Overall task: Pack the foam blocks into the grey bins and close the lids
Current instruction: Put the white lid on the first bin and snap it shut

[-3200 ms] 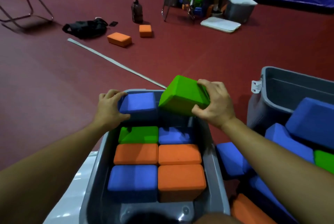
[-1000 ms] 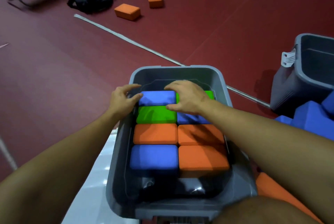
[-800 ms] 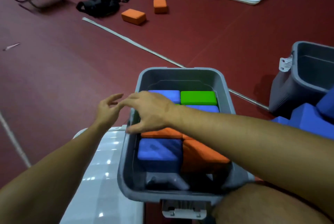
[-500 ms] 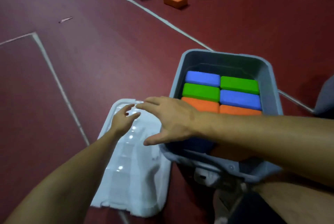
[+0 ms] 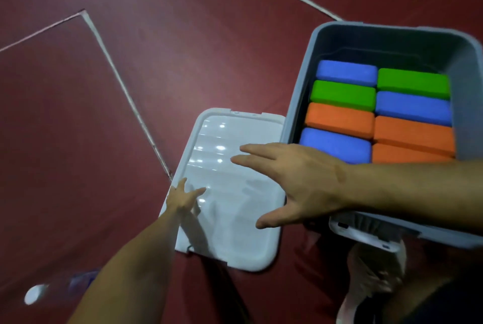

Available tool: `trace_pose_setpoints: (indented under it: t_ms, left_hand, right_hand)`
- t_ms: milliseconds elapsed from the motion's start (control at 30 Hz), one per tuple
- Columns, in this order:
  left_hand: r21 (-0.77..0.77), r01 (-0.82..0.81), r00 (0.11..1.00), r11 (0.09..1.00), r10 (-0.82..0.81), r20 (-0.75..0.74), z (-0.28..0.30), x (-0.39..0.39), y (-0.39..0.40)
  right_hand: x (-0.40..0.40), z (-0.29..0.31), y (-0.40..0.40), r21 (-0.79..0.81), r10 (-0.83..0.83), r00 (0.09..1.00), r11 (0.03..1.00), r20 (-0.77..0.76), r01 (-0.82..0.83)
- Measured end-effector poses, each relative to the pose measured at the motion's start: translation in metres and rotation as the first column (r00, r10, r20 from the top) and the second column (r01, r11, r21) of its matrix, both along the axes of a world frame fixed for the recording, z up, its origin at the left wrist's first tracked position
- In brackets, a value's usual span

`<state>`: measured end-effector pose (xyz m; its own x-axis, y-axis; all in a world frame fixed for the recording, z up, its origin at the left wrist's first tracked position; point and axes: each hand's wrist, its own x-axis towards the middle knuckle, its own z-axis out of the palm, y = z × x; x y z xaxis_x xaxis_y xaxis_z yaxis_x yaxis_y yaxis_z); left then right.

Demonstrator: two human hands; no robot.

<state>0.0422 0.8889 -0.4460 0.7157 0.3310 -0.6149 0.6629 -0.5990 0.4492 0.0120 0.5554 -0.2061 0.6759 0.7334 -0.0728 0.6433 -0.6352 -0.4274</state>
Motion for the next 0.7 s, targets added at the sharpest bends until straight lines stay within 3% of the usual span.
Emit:
trace_pose_setpoints:
  t_ms: [233,333,600,700]
  left_hand:
    - [0.135,0.054,0.988,0.989,-0.033,-0.151,0.003,0.008,0.004]
    - [0.092,0.029,0.984,0.995,-0.012,-0.175,-0.002,0.009,0.015]
    - [0.089,-0.086,0.996,0.992,0.087,-0.011,0.021,0.017,0.027]
    - [0.129,-0.06,0.995,0.99,0.049,0.087,0.044,0.027,0.026]
  right_hand:
    - [-0.001,-0.003,-0.004,-0.081,0.02,0.999,0.996,-0.04,-0.023]
    - [-0.001,-0.004,-0.004,-0.087,0.02,0.999,0.996,-0.046,-0.024]
    - [0.009,-0.004,0.001,-0.074,0.014,0.999,0.997,-0.051,-0.017]
    - [0.012,-0.002,0.002,-0.077,0.01,0.999,0.997,-0.047,-0.014]
